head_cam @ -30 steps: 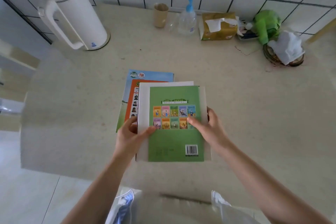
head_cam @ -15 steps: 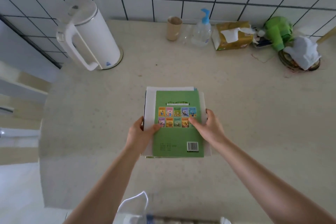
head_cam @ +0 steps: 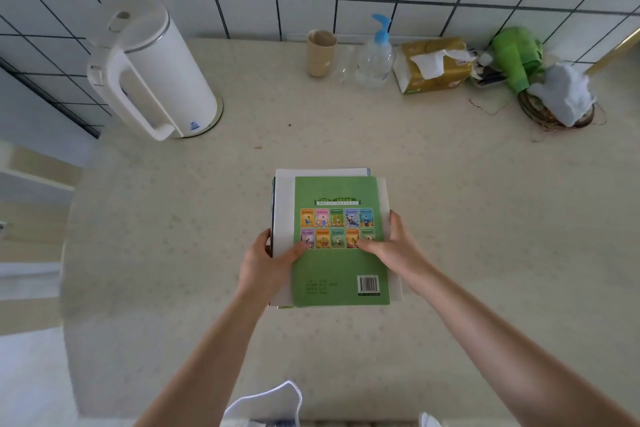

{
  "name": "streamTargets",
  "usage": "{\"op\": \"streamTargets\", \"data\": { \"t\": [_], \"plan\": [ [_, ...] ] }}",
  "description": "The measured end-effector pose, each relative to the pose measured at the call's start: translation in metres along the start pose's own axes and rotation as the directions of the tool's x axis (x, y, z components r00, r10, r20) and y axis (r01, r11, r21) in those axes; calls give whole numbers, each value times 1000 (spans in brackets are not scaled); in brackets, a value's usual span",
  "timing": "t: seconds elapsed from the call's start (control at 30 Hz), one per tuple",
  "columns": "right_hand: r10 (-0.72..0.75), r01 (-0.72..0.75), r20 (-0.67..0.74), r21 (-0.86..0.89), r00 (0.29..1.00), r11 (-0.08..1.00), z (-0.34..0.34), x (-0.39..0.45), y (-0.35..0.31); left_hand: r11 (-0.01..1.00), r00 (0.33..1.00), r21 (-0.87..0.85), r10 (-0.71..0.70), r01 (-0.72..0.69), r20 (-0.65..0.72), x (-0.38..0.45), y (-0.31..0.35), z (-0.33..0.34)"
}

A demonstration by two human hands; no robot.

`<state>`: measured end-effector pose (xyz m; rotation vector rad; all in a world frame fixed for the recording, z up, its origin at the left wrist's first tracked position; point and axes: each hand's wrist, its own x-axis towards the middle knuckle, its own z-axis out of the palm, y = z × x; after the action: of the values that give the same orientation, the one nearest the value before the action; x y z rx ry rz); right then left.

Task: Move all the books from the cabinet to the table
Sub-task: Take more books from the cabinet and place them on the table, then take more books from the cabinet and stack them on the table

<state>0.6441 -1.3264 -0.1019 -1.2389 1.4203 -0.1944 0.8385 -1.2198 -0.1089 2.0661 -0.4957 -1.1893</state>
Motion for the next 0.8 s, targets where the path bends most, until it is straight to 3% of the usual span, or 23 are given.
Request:
{"op": "streamTargets", "data": {
  "t": [0.23,0.43,0.53,0.67,0.8],
  "plan": [
    [-62,61,-4,-119,998,991,2,-15,-3,950,999,313,32,-18,-41,0,-1,-1],
    [-117,90,-100,-247,988,965,-3,-45,3,925,999,377,48,-50,14,-11,15,-3],
    [-190,119,-208,-313,959,942,-10,-64,13,884,980,434,198,-172,-15,-19,29,-11],
    [-291,175,-340,-335,894,926,-21,-103,32,773,875,460,484,-437,17,-43,48,5],
    [-330,161,-442,-378,834,912,-36,-147,63,609,679,327,713,-723,173,-78,53,53]
  ]
}}
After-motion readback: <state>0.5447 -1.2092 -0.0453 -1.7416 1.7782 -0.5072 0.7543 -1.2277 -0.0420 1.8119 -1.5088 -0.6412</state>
